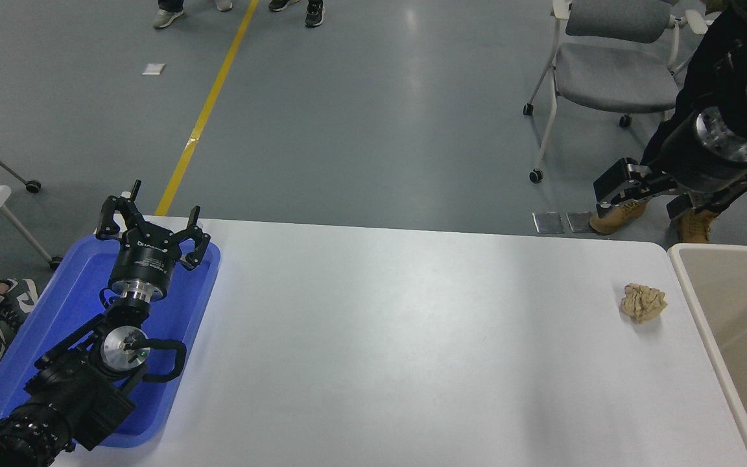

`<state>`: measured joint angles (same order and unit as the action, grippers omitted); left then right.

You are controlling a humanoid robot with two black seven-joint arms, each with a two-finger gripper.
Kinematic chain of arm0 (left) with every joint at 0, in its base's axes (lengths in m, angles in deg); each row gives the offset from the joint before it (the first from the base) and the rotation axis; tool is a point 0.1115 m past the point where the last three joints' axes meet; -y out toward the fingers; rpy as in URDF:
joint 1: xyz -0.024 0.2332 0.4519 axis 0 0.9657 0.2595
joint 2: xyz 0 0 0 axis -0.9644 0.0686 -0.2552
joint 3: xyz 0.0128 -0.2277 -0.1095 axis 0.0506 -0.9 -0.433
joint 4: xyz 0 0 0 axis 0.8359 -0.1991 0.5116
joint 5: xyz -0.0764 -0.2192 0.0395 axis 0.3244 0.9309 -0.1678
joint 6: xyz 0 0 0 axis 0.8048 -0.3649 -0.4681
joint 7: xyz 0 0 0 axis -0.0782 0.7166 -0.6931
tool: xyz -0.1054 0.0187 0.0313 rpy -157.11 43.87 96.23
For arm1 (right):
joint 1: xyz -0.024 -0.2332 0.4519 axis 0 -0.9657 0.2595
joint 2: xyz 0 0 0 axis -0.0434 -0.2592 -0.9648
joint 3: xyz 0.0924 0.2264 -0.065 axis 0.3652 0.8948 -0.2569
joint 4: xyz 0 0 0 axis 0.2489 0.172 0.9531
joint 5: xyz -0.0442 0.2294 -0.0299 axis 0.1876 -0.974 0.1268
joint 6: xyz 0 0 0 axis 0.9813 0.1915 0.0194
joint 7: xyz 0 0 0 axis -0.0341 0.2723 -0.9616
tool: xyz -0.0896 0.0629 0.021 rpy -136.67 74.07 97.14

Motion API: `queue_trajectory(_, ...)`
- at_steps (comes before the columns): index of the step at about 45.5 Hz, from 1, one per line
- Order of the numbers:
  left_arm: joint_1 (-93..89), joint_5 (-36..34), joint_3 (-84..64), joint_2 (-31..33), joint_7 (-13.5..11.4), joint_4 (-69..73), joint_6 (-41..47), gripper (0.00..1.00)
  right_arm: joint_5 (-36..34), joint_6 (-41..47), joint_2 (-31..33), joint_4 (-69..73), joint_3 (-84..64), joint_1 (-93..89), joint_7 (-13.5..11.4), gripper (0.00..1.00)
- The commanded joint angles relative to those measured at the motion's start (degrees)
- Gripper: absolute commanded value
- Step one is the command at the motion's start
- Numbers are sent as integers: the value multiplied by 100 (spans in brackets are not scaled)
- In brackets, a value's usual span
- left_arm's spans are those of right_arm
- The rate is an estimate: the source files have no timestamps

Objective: Pick up foil plate and place in dustbin

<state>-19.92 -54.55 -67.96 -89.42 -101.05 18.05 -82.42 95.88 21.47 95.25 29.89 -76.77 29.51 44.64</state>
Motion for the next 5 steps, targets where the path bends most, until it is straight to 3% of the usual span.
queue_trajectory(1, 1, -5, 0, 0, 0, 0, 8, 100, -14, 35, -41, 95, -75, 110, 0, 100)
queue_trajectory(5, 1, -5, 0, 0, 0, 0, 8, 100, -22, 35, -41, 95, -75, 110, 0, 100)
